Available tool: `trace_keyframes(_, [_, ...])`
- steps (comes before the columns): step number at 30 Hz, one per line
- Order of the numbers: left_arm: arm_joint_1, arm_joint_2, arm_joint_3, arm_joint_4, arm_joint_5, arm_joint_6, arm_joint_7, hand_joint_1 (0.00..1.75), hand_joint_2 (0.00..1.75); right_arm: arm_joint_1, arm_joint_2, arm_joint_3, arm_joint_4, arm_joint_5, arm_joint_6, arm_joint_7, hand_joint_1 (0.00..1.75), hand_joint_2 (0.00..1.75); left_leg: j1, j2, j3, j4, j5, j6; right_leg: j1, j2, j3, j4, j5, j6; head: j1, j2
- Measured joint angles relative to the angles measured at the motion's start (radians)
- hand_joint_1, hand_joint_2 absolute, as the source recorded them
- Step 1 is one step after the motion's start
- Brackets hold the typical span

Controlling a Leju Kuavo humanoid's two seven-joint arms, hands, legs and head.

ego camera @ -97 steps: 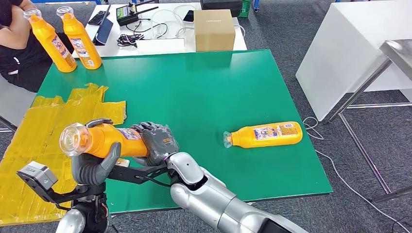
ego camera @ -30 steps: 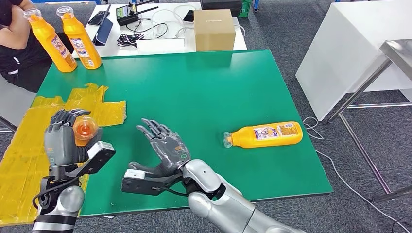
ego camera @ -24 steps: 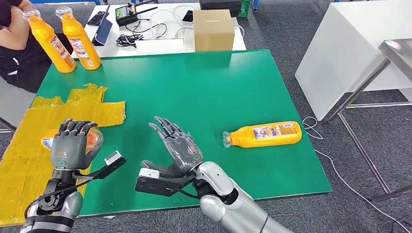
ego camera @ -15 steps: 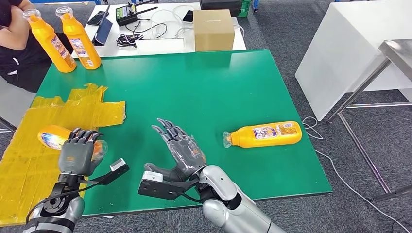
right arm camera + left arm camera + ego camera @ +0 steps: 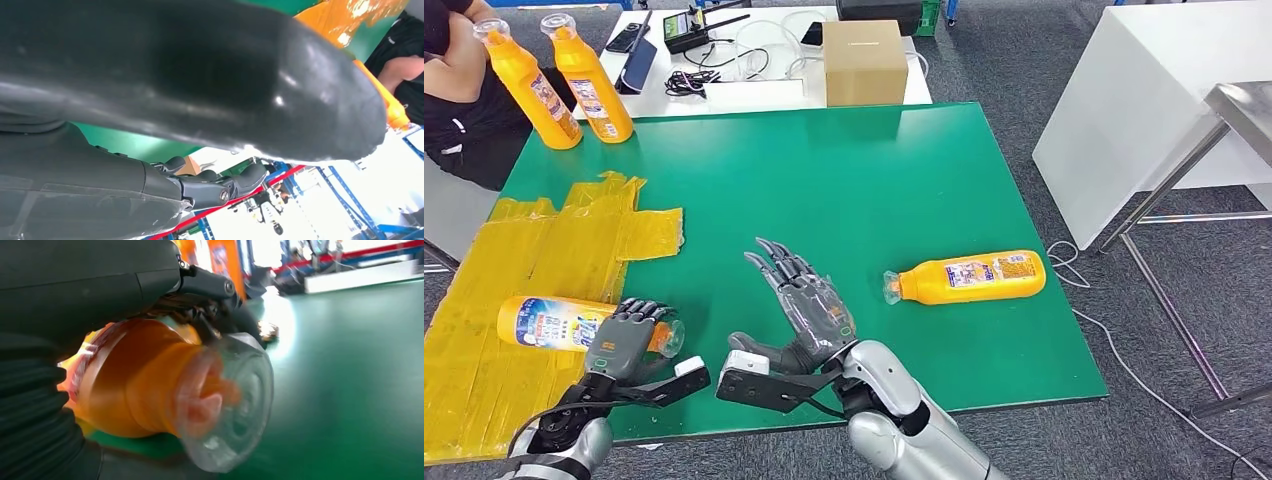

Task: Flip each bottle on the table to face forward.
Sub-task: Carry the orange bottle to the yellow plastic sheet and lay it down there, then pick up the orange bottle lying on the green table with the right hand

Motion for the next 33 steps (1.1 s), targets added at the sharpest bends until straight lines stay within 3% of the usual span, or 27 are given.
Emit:
trace_keyframes(8, [0.006,-0.001,0.0,-0.013,0.122,-0.061,-0.078,0.0,0.0,0.005,0.0,-0.003,-0.001,0.005,0.006,-0.011,0.0,0.0,0.0,0.0,0.002,0.0,0.0,0.0,0.0,0.0,0.002,0.0,0.0,0.0,0.0,0.0])
trace_keyframes(16, [0.06,-0.039,0.03,-0.13,0.403,-0.063,-0.226,0.0,0.0,0.017,0.0,-0.011,-0.001,0.015,0.0,-0.026,0.0,0.0,0.0,0.0,0.0,0.0,0.0,0.0,0.0,0.0,0.001,0.0,0.0,0.0,0.0,0.0])
trace_keyframes(25, [0.054,-0.083,0.191,-0.302,0.767,-0.055,-0.358,0.0,0.0,0.035,-0.007,-0.018,-0.002,0.017,-0.059,-0.045,0.0,0.0,0.001,0.0,0.0,0.0,0.0,0.0,0.001,0.0,0.0,0.0,0.0,0.0,0.0,0.0])
trace_keyframes(32, [0.045,-0.112,0.33,-0.463,0.939,-0.063,-0.375,0.0,0.0,0.094,-0.043,-0.074,-0.04,0.025,-0.121,-0.052,0.0,0.0,0.0,0.0,0.0,0.0,0.0,0.0,0.0,0.0,0.0,0.0,0.0,0.0,0.0,0.0])
trace_keyframes(33, [0.045,-0.115,0.343,-0.482,0.959,-0.07,-0.372,0.0,0.0,0.105,-0.05,-0.085,-0.048,0.028,-0.125,-0.053,0.0,0.44,0.0,0.0,0.0,0.0,0.0,0.0,0.0,0.0,0.0,0.0,0.0,0.0,0.0,0.0])
